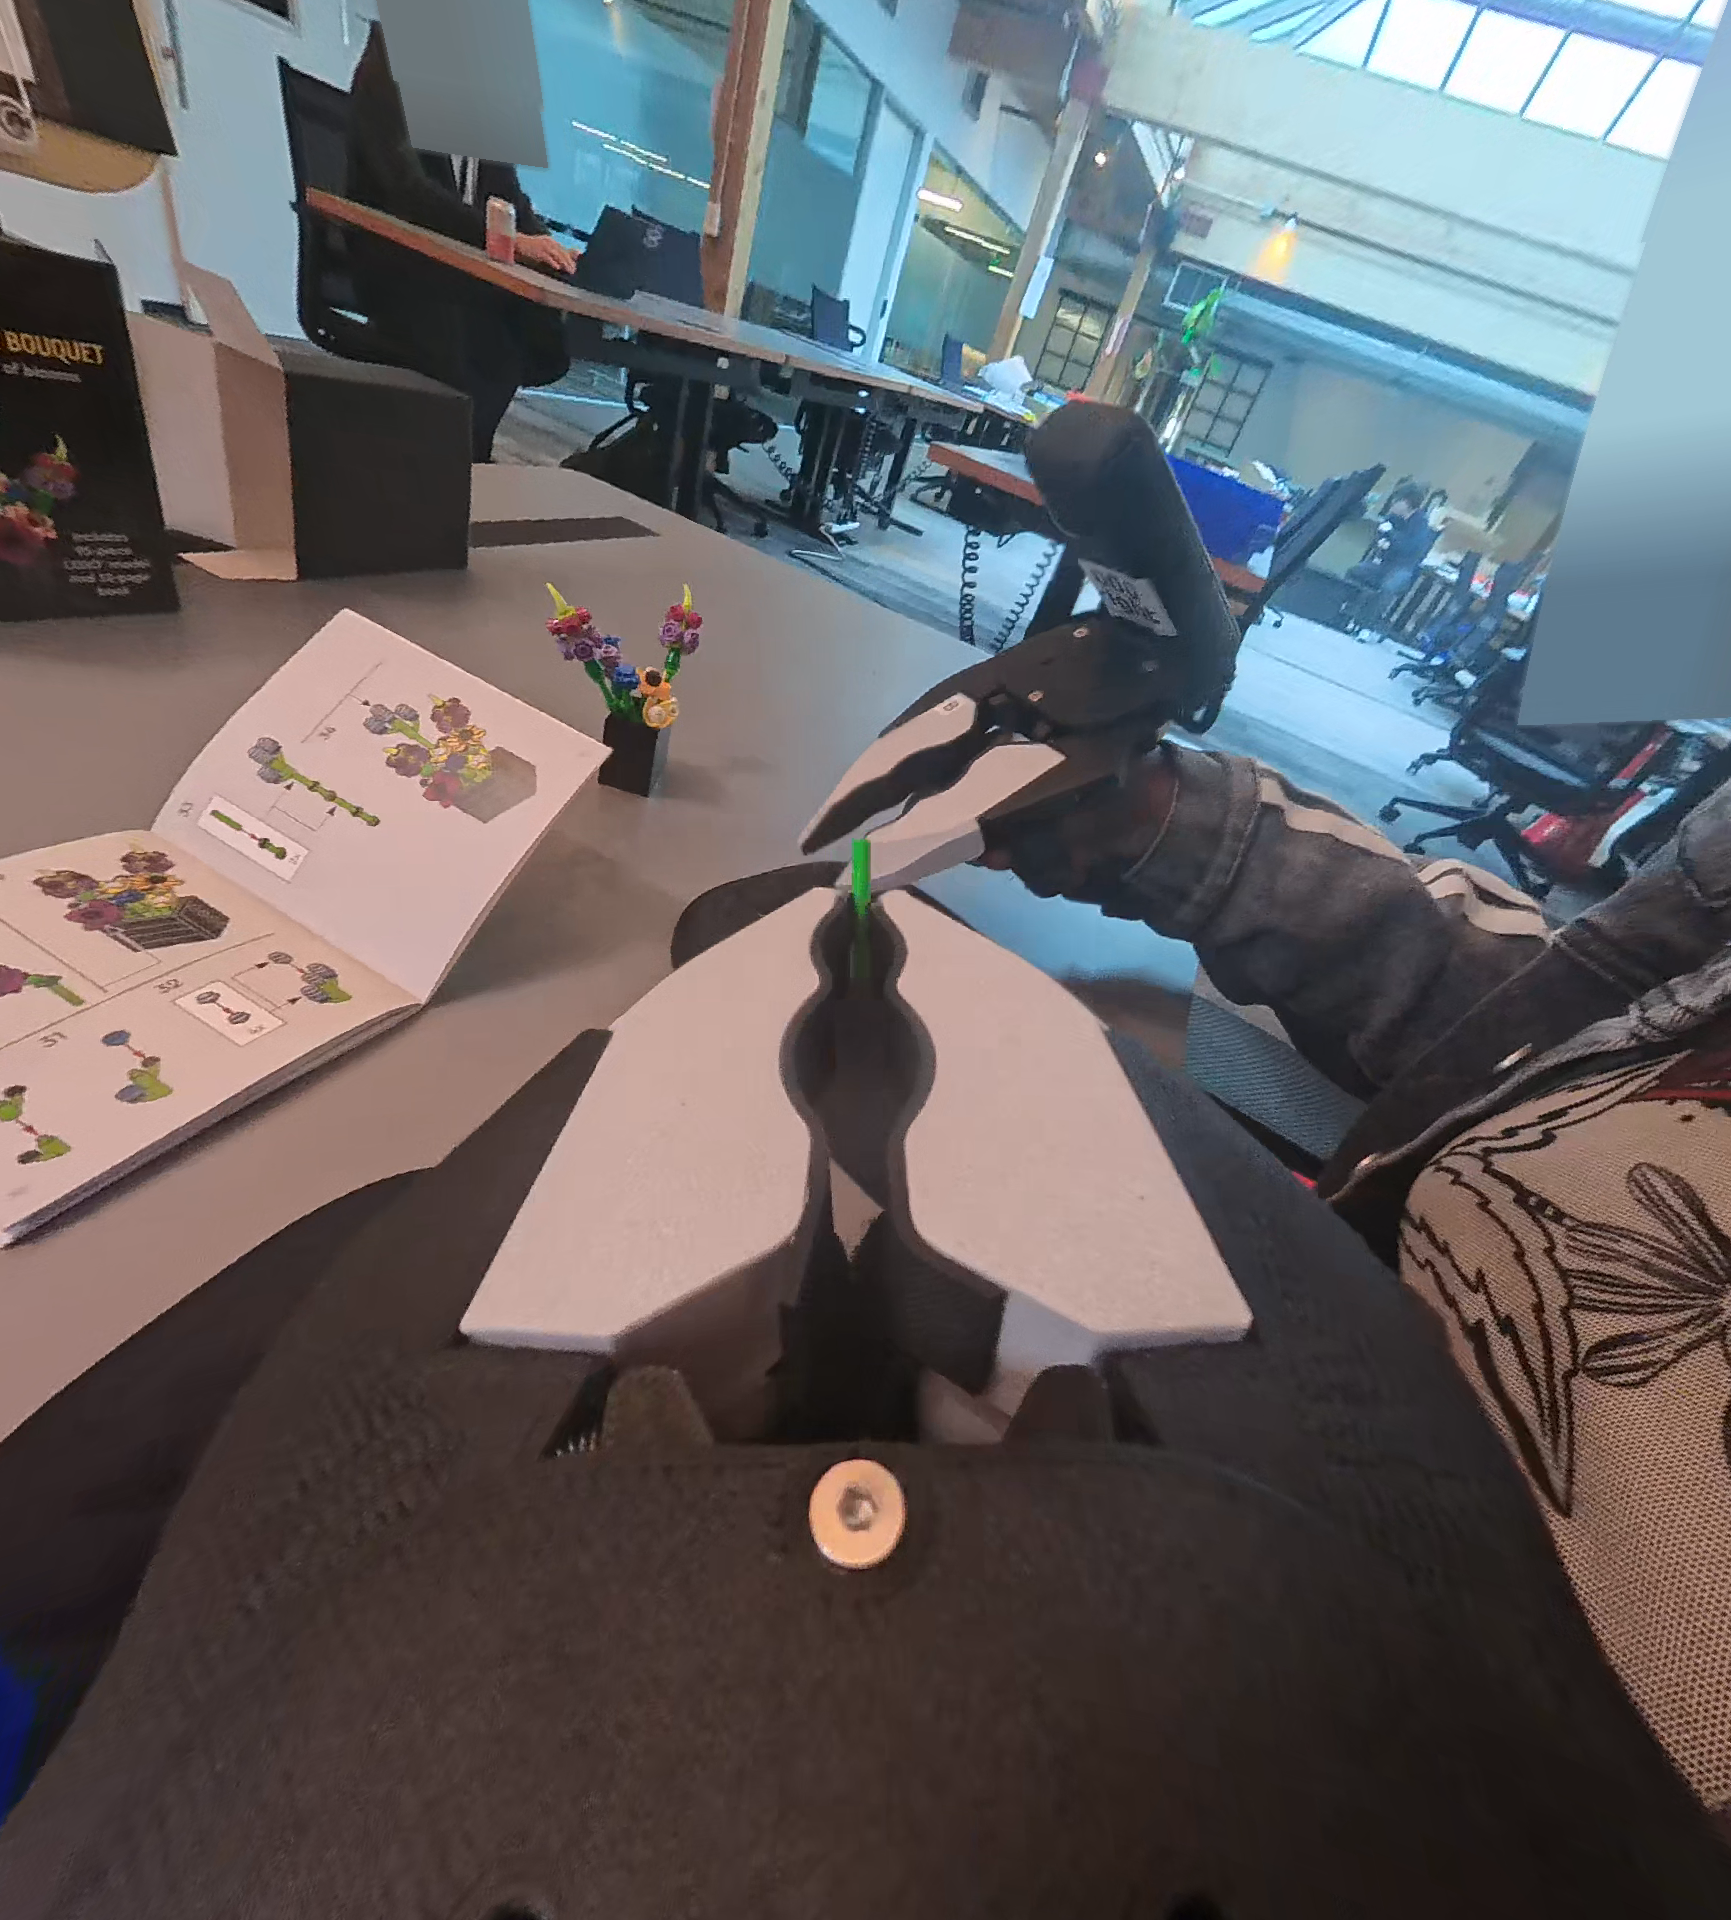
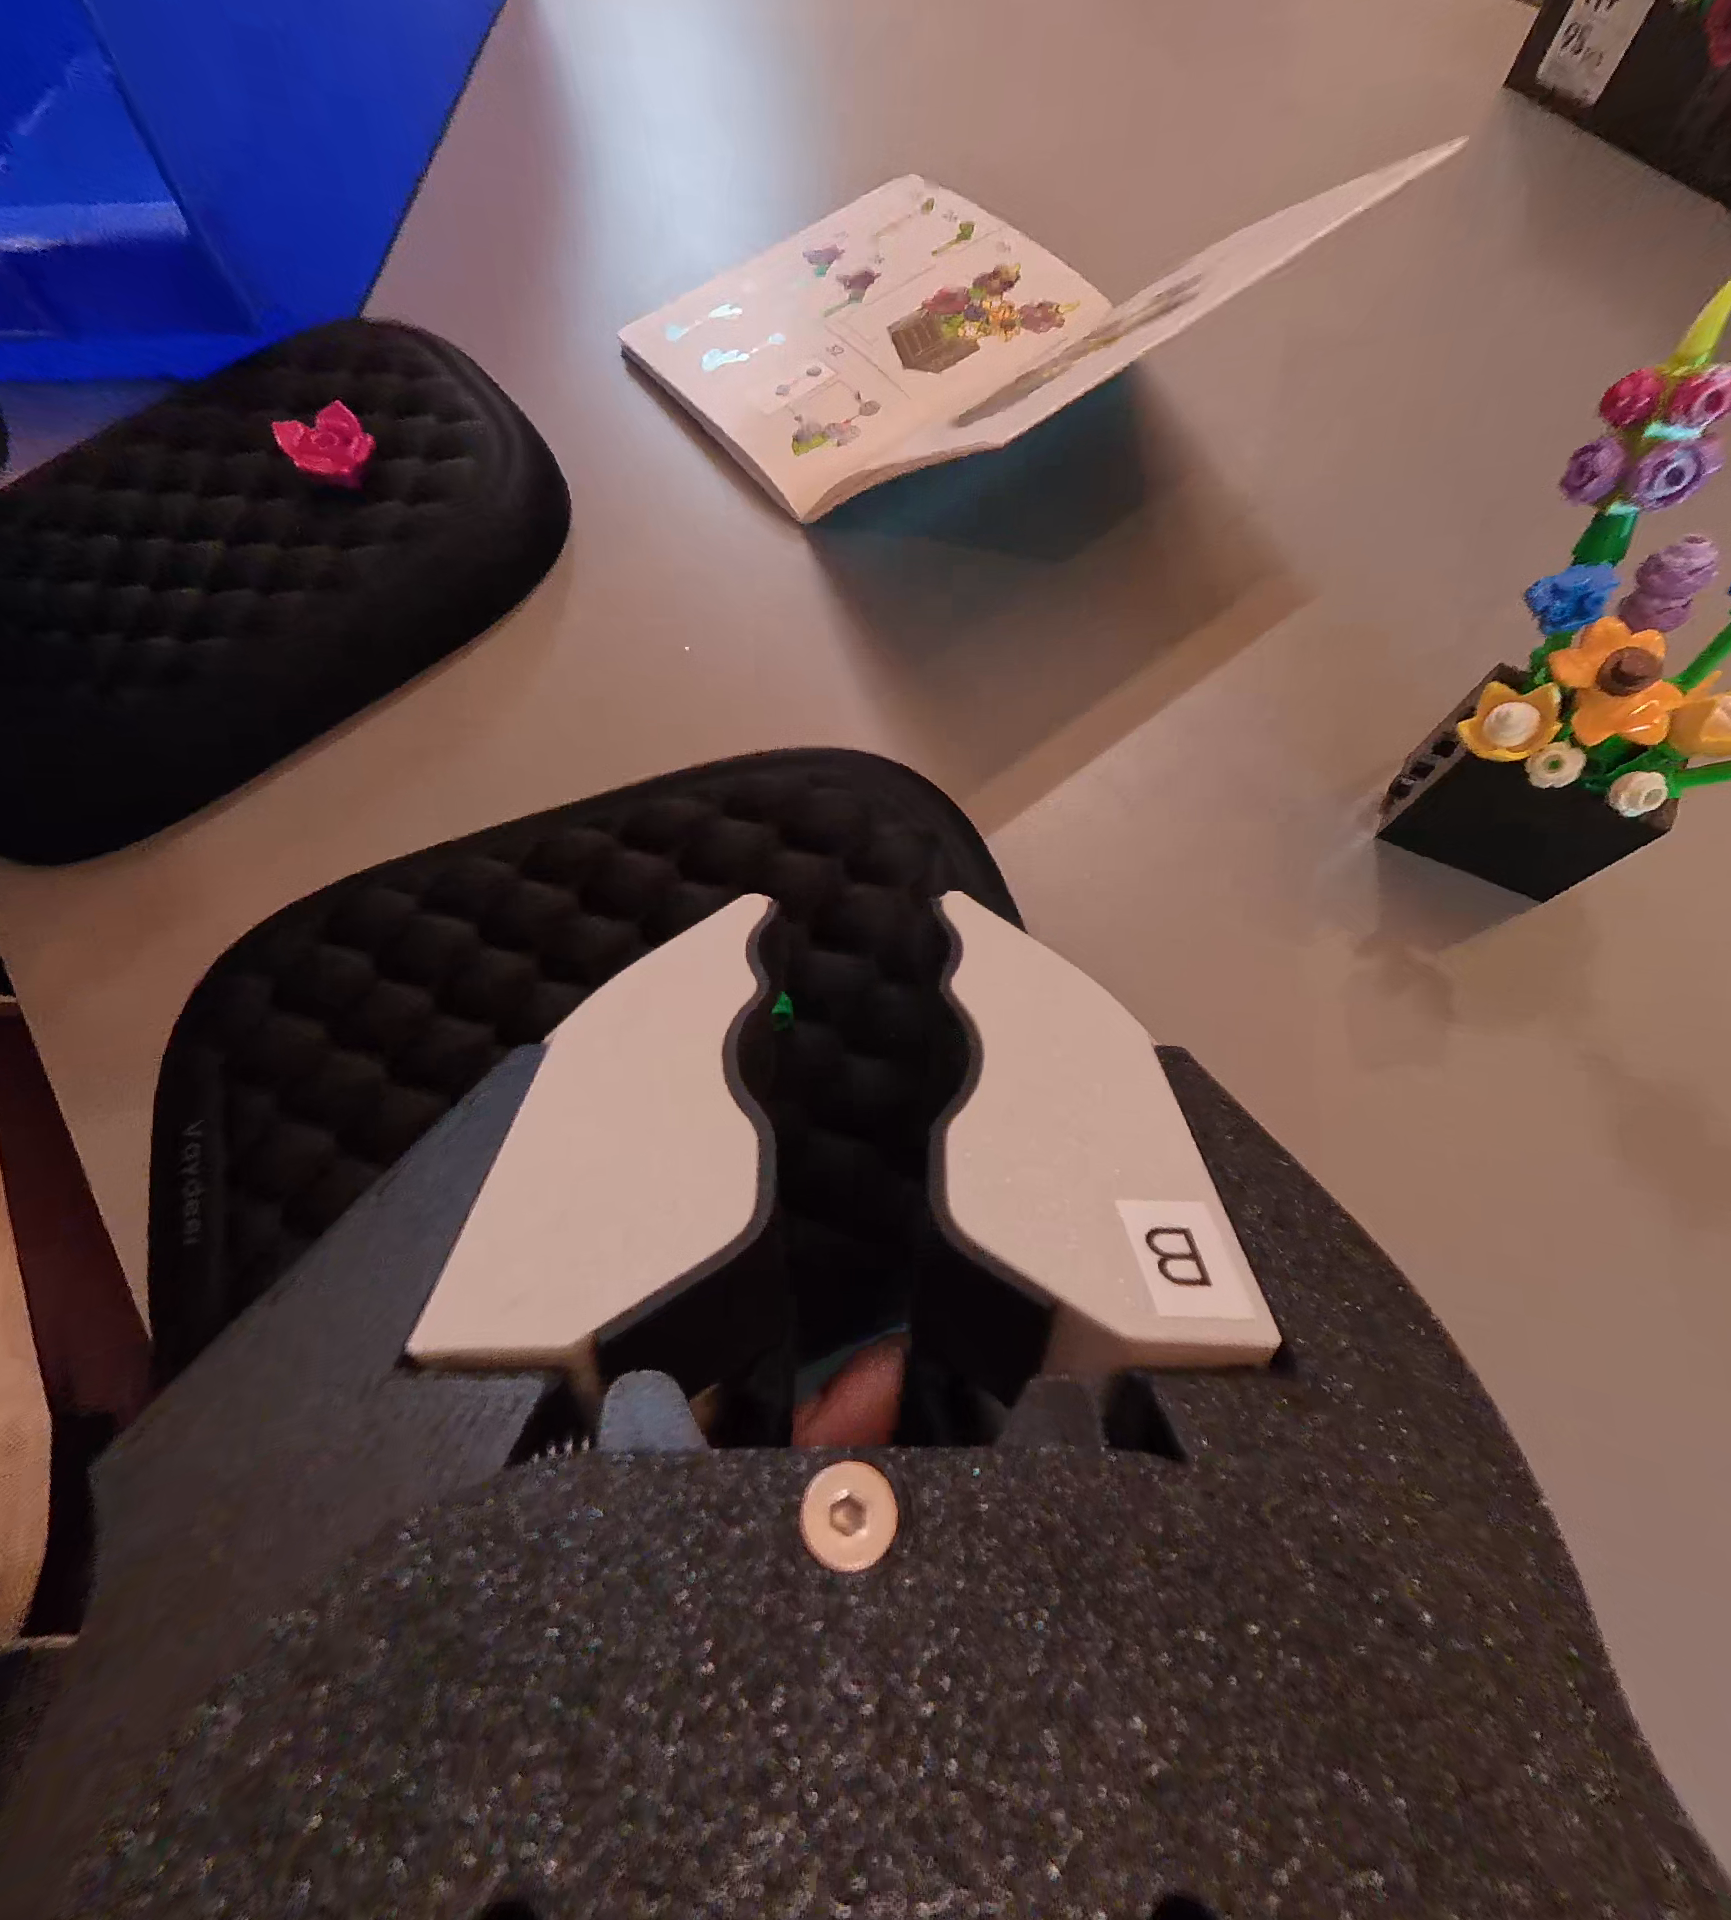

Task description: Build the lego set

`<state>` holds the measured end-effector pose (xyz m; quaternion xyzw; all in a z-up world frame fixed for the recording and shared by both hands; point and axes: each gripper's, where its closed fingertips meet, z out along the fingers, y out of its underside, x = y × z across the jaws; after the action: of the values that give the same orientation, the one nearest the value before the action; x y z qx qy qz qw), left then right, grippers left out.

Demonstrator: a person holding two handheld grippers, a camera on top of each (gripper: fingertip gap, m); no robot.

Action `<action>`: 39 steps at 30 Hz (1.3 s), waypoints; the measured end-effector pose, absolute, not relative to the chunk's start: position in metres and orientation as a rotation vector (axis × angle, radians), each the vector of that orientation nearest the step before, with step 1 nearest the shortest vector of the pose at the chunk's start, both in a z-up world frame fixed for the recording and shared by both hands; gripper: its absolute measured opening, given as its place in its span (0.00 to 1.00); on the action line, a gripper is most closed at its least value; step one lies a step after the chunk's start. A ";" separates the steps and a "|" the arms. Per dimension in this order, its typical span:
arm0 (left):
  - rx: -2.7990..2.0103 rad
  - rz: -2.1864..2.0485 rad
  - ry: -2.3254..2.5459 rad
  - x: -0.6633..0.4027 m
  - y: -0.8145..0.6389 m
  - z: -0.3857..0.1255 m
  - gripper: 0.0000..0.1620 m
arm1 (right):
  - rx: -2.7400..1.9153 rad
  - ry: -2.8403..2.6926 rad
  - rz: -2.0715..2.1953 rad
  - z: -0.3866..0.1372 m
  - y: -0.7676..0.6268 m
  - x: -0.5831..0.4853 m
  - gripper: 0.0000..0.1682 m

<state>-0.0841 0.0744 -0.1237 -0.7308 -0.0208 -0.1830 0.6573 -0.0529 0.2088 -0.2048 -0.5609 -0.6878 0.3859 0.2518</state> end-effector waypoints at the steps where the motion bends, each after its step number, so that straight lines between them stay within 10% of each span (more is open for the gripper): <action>1: -1.649 -0.421 -0.053 -0.084 0.074 -0.124 0.02 | -1.513 -1.850 1.073 -0.200 0.209 -0.053 0.16; 39: -1.673 -0.470 -0.041 -0.075 0.072 -0.137 0.02 | -1.417 -2.226 0.824 -0.222 0.174 -0.034 0.04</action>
<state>-0.0751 0.0717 -0.1366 -0.7350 -0.0180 -0.2066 0.6455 -0.0340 0.1741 -0.2221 -0.5034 -0.7910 0.2929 0.1876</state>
